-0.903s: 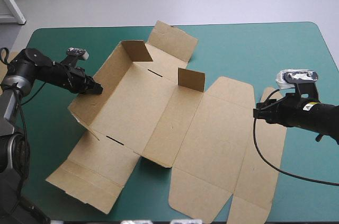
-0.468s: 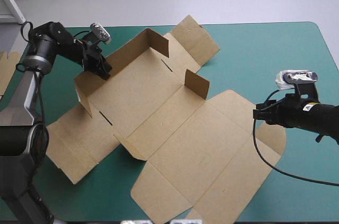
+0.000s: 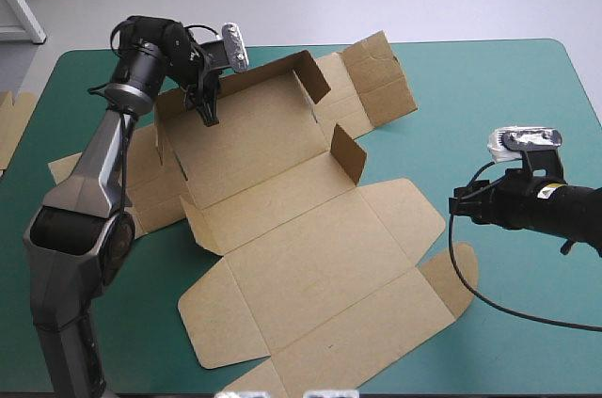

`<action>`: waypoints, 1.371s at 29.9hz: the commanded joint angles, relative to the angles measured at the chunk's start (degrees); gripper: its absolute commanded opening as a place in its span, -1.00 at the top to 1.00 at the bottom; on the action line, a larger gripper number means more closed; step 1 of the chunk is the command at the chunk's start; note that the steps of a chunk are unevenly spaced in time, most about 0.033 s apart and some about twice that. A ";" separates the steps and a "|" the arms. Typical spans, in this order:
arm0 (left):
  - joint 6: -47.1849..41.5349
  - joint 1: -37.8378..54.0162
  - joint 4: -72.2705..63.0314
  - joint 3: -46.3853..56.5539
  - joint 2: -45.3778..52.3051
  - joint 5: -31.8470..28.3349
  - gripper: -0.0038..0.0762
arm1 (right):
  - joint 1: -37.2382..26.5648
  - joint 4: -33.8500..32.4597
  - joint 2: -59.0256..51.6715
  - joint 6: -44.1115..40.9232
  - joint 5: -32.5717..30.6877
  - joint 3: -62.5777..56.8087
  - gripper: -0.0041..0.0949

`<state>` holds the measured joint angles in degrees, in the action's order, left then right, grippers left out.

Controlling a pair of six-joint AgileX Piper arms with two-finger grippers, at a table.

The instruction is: Fold the box

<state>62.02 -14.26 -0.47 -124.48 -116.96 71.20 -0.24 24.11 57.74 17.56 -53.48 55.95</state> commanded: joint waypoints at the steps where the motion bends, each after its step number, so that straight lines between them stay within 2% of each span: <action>1: 1.23 -2.77 6.38 -1.87 4.09 1.54 0.93 | -0.38 1.41 -0.64 -0.08 1.73 1.92 0.03; 3: 1.14 -3.83 5.70 -1.76 5.08 2.26 0.93 | -0.38 0.94 -0.76 -0.27 2.00 1.92 0.03; 6: 0.60 -5.79 5.84 -1.69 7.63 -0.33 0.93 | -0.38 -0.21 -0.76 -0.38 3.03 1.92 0.03; 12: 4.52 -8.13 7.26 -1.54 11.48 -13.88 0.93 | -0.38 -5.48 -0.76 -1.53 4.67 1.92 0.03; 16: 5.96 -8.13 5.98 -0.25 11.52 -12.59 0.93 | -0.38 -5.72 -0.76 -1.68 4.67 1.92 0.03; 18: 6.11 -8.13 5.98 2.75 12.24 -14.41 0.93 | -0.38 -5.42 -0.76 -1.68 4.97 1.92 0.03; 20: 6.11 -8.23 4.95 7.56 13.80 -18.59 0.93 | -0.38 -5.33 -0.76 -1.68 5.23 1.92 0.03; 32: 2.11 -12.64 6.90 50.51 33.27 -57.98 0.93 | -0.38 -5.94 -0.76 -1.68 6.31 1.92 0.03; 34: 2.02 -12.76 7.45 55.21 35.12 -62.28 0.93 | -0.38 -6.66 -0.76 -1.68 6.31 2.18 0.03; 41: 2.84 -12.76 7.79 63.45 37.77 -70.78 0.93 | -0.38 -8.53 -0.76 -2.60 3.10 7.63 0.03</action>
<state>65.17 -26.53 7.63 -62.06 -82.12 6.81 -0.24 15.21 57.74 15.35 -51.84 59.54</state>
